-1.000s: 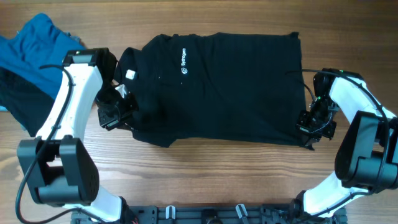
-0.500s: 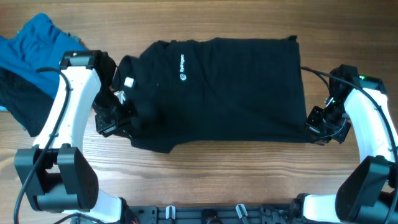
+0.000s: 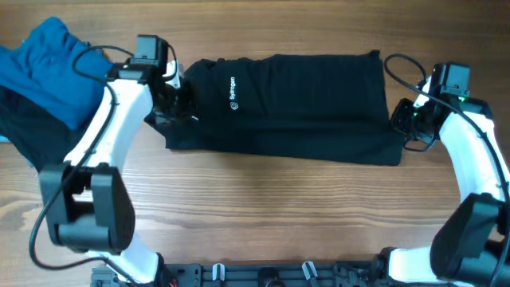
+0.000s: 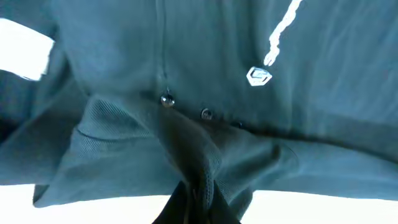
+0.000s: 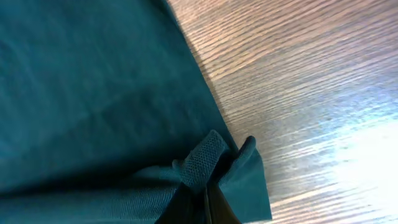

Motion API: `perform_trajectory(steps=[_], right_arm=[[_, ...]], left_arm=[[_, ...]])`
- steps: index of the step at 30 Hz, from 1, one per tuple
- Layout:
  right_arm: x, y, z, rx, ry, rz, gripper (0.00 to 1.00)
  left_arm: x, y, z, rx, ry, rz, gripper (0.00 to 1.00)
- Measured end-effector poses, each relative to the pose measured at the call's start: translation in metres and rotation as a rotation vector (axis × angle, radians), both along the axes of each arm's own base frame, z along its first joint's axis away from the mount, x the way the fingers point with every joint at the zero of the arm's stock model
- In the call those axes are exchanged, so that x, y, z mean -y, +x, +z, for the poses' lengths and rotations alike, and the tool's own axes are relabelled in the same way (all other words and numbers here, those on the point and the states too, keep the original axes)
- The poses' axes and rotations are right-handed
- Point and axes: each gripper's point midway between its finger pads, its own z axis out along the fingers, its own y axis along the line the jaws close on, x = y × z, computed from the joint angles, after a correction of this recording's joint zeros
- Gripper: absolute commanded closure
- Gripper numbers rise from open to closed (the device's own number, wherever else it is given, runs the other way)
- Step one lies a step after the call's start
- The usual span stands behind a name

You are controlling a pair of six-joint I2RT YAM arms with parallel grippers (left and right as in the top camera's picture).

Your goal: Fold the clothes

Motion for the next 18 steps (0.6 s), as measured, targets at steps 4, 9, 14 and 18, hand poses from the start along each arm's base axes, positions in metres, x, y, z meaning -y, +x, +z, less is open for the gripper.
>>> perform_trajectory(steps=[4,9,14,18], right_arm=[[-0.002,0.01,-0.008,0.017,0.009,0.036,0.94],[-0.004,0.027,-0.005,0.086,0.026,0.059,0.74],[-0.005,0.029,-0.004,0.093,0.023,0.072,0.2],[-0.004,0.012,-0.011,0.02,0.018,0.064,0.23]], left_arm=[[-0.003,-0.001,-0.018,-0.04,0.039,0.005,0.96],[-0.023,0.003,-0.022,-0.037,0.149,0.087,0.84],[-0.034,0.01,-0.022,-0.018,0.197,0.16,0.19],[-0.037,-0.005,-0.025,-0.081,0.216,0.164,0.18]])
